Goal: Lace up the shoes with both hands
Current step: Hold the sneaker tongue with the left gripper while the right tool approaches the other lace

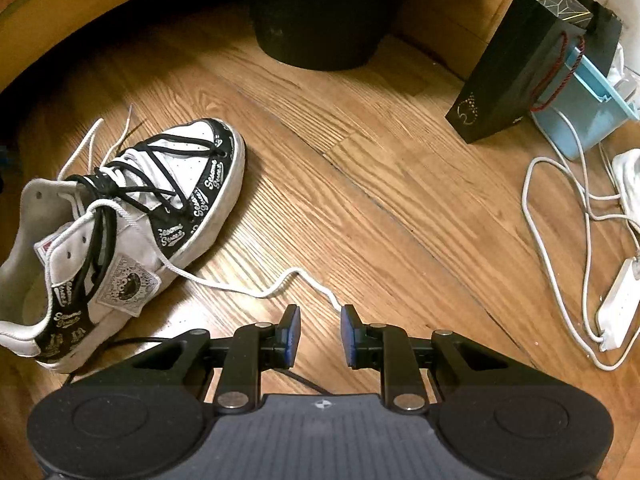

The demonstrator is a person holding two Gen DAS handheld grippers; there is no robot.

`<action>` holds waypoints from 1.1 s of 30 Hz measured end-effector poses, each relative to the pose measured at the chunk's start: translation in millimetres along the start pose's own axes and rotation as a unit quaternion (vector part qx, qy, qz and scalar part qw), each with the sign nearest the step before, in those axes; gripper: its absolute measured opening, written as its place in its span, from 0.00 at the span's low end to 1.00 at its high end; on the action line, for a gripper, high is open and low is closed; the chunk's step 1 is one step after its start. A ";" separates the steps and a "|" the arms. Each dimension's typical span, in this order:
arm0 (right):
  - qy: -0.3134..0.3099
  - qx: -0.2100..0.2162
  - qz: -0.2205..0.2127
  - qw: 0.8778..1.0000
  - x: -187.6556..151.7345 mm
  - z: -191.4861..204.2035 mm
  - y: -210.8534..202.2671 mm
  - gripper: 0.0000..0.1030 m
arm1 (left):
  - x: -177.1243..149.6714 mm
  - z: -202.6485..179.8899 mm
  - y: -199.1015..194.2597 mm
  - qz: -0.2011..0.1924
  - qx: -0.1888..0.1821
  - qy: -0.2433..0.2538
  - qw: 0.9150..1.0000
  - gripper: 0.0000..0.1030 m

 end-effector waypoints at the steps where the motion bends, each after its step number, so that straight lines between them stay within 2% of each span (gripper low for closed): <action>1: 0.004 0.001 -0.001 1.000 1.1 -1.6 -0.3 0.24 | 1.0 2.0 1.3 0.001 0.007 -0.001 1.000 0.25; 4: 0.017 0.005 -0.005 1.000 4.1 -7.0 -1.0 0.24 | 1.0 11.9 6.5 0.012 -0.004 -0.030 0.999 0.25; 11: 0.002 0.006 0.007 1.000 8.8 -1.0 7.7 0.24 | 2.1 19.3 23.7 0.035 -0.006 -0.041 0.999 0.26; 17: 0.000 0.004 0.015 1.000 10.9 0.4 11.8 0.24 | 0.0 32.5 43.6 0.058 -0.036 -0.078 0.995 0.27; 20: 0.008 0.008 0.016 1.000 12.3 -1.7 12.7 0.24 | -2.2 44.6 52.8 0.067 -0.066 -0.119 0.988 0.28; 23: 0.013 0.005 0.022 1.000 12.0 -6.5 15.0 0.24 | -4.7 53.9 56.3 0.064 -0.101 -0.156 0.981 0.21; 26: 0.022 -0.007 0.035 0.999 9.5 -16.7 18.9 0.24 | -3.6 51.4 56.2 0.059 -0.097 -0.146 0.983 0.18; 28: 0.051 -0.010 0.032 0.998 0.4 -33.3 21.3 0.24 | -1.8 48.6 56.2 0.055 -0.093 -0.138 0.984 0.17; 33: 0.121 -0.005 0.062 0.991 -15.8 -63.9 35.7 0.24 | 2.1 49.6 58.9 0.046 -0.104 -0.147 0.983 0.17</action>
Point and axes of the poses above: each gripper's, at about its wrist camera, not at the fingertips, and y roughly the way its jaws point, z to its left, x to its top, the point moved 1 cm from there along y, roughly the way its jaws point, and after that the axes turned 11 degrees about z, right-handed, at the moved point
